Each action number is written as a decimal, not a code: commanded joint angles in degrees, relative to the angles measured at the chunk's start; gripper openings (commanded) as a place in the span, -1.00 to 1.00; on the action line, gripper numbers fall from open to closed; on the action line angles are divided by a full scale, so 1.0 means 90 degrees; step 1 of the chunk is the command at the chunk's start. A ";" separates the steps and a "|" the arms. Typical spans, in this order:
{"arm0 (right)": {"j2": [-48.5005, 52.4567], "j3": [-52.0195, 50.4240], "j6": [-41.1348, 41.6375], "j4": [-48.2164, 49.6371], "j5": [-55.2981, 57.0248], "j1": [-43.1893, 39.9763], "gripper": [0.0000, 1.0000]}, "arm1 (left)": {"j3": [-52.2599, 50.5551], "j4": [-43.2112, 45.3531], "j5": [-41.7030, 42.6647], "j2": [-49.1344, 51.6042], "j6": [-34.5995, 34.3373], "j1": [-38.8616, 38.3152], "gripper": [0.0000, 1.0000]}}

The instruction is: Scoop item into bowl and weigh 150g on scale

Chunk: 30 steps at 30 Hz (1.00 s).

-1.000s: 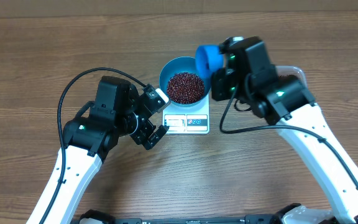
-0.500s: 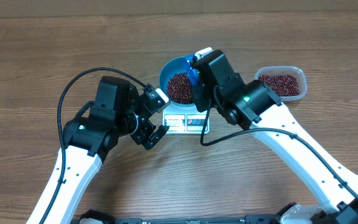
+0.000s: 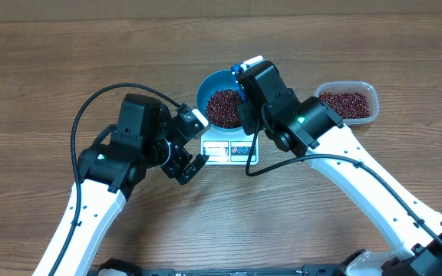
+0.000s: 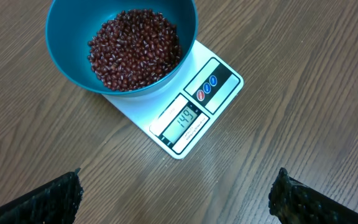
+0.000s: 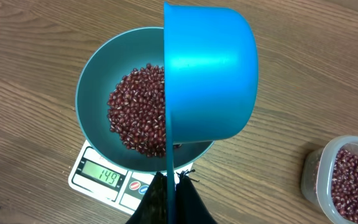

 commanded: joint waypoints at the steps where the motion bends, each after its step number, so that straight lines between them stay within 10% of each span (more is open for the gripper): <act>1: -0.0010 0.0170 -0.0051 0.0024 0.0104 0.0034 -0.93 | -0.0058 -0.0002 -0.0005 -0.0012 -0.0092 -0.0041 0.99; 30: -0.0010 0.0170 0.1025 0.0136 -0.0748 0.0029 -0.92 | -0.0058 -0.0002 -0.0005 -0.0012 -0.0092 -0.0041 0.99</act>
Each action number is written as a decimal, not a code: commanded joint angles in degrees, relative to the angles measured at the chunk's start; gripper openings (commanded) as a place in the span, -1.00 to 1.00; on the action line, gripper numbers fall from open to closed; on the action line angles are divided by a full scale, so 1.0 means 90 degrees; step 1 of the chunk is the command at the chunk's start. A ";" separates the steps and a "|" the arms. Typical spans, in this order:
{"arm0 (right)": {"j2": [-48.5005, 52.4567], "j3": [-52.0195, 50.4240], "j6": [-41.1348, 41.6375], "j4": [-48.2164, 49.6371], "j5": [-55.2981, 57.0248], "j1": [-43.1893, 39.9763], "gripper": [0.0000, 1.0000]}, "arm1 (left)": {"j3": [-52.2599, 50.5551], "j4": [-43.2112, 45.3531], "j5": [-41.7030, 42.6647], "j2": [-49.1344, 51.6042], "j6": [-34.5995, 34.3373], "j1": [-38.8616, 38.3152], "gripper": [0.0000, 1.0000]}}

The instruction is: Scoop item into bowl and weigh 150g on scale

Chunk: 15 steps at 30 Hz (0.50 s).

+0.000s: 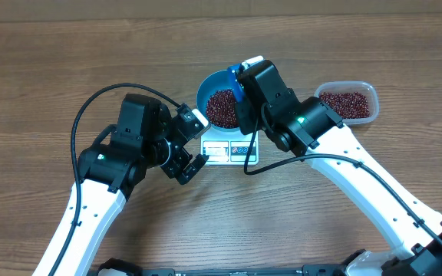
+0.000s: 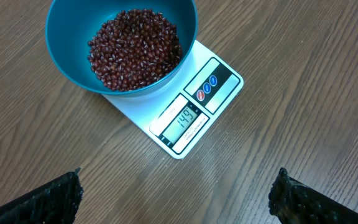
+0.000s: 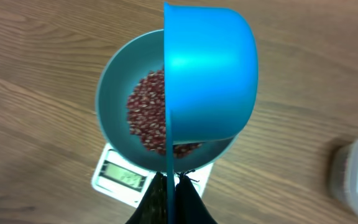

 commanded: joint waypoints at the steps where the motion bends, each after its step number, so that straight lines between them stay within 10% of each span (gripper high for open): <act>1: -0.0010 0.0170 0.0549 0.0058 -0.0389 0.0022 -0.93 | -0.0058 -0.0005 -0.0002 -0.0012 -0.0092 -0.0041 0.99; 15: 0.0818 0.0170 0.0299 0.0107 0.0561 0.0017 -0.93 | -0.0058 -0.0005 -0.0002 -0.0012 -0.0092 -0.0041 0.99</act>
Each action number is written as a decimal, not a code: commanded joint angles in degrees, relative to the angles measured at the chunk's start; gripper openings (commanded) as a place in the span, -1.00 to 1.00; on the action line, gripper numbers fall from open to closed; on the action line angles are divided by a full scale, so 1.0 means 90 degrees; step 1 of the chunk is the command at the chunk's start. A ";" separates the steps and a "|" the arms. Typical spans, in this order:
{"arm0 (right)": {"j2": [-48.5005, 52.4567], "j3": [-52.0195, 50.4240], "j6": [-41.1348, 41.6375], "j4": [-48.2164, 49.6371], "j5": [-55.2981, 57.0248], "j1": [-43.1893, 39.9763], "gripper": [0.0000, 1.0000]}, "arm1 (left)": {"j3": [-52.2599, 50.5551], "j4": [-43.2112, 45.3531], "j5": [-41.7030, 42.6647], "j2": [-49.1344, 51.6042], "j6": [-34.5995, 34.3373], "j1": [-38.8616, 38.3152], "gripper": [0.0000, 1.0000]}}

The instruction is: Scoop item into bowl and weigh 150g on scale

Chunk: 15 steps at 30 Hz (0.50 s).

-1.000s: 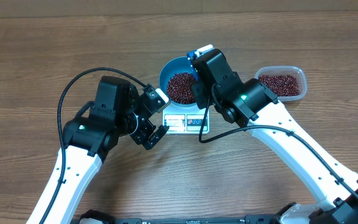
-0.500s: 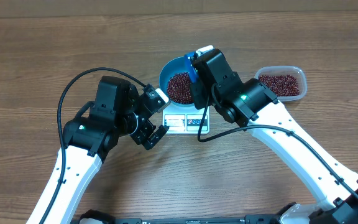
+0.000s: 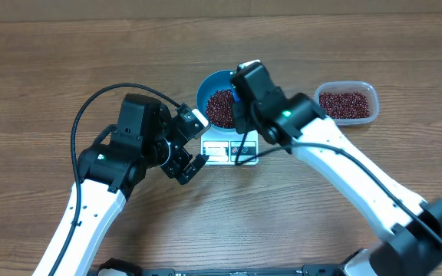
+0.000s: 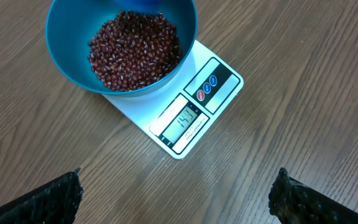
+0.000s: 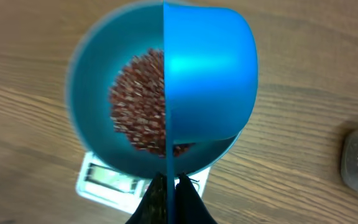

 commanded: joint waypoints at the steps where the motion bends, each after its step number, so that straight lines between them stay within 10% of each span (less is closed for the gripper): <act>1: 0.0194 0.0168 -0.0046 0.0102 0.0338 0.0017 -0.93 | -0.0058 -0.0002 -0.0005 -0.0012 -0.0092 -0.0041 0.99; 15: 0.0318 0.0165 -0.0044 0.0279 0.0338 0.0017 -0.92 | -0.0058 -0.0002 -0.0005 -0.0012 -0.0092 -0.0041 0.99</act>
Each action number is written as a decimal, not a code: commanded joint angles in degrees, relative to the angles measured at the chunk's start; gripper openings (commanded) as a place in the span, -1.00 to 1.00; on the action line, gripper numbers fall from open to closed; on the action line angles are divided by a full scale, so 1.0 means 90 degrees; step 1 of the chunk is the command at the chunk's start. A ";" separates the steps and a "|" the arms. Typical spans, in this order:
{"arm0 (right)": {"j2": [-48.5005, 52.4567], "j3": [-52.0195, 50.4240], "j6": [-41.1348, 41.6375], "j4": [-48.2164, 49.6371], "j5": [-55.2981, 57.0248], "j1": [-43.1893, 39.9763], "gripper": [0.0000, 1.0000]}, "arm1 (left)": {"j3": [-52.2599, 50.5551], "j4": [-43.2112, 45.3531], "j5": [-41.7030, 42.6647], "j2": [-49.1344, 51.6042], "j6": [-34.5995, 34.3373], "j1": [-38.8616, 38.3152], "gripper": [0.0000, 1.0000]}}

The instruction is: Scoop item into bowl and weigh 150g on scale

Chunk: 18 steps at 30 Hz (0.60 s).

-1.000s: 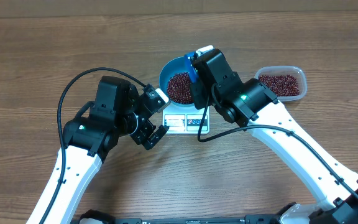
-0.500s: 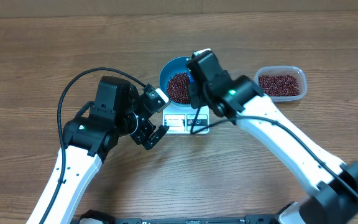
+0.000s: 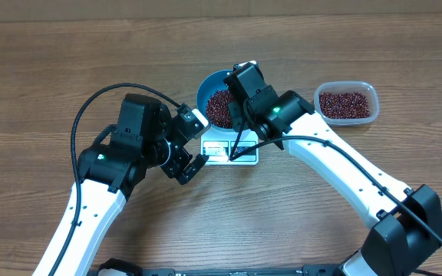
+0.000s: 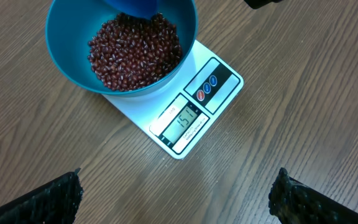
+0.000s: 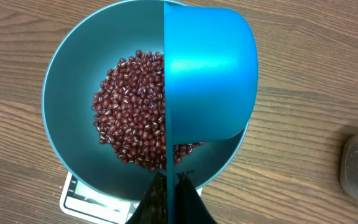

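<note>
A teal bowl [image 4: 67, 56] of red beans [image 5: 129, 118] stands on the white scale [image 4: 219, 93], whose display [image 4: 186, 119] reads 151. My right gripper [image 5: 173, 186] is shut on the handle of a blue scoop [image 5: 209, 74], turned on its side right over the bowl. The scoop's tip [image 4: 132, 6] shows at the bowl's far rim in the left wrist view. My left gripper [image 4: 176, 193] hangs open over bare table in front of the scale. In the overhead view the bowl [image 3: 209, 92] lies partly under the right wrist [image 3: 248, 92].
A clear plastic tub [image 3: 347, 103] of red beans sits at the right of the scale; its edge shows in the right wrist view. The wooden table [image 3: 44, 61] stretches to all sides.
My right gripper has come lower and further over the bowl with the scoop. The scale reading has gone from 149 to 151. The left arm has not moved.
The scoop was held on its side over the bowl's right part with the scale at 149. A second on it stood higher, the reading unchanged. Then it shifted left over the beans, and now it sits low above them with 151 showing.
</note>
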 commanded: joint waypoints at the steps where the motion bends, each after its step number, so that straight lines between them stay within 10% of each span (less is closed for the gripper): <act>1: 0.0039 0.0165 -0.0039 0.0044 0.0114 0.0017 -0.92 | -0.0058 -0.0002 -0.0005 -0.0012 -0.0092 -0.0041 0.98; 18: 0.0415 0.0165 -0.0036 0.0051 0.0109 0.0019 -0.93 | -0.0058 -0.0002 -0.0005 -0.0012 -0.0092 -0.0041 0.99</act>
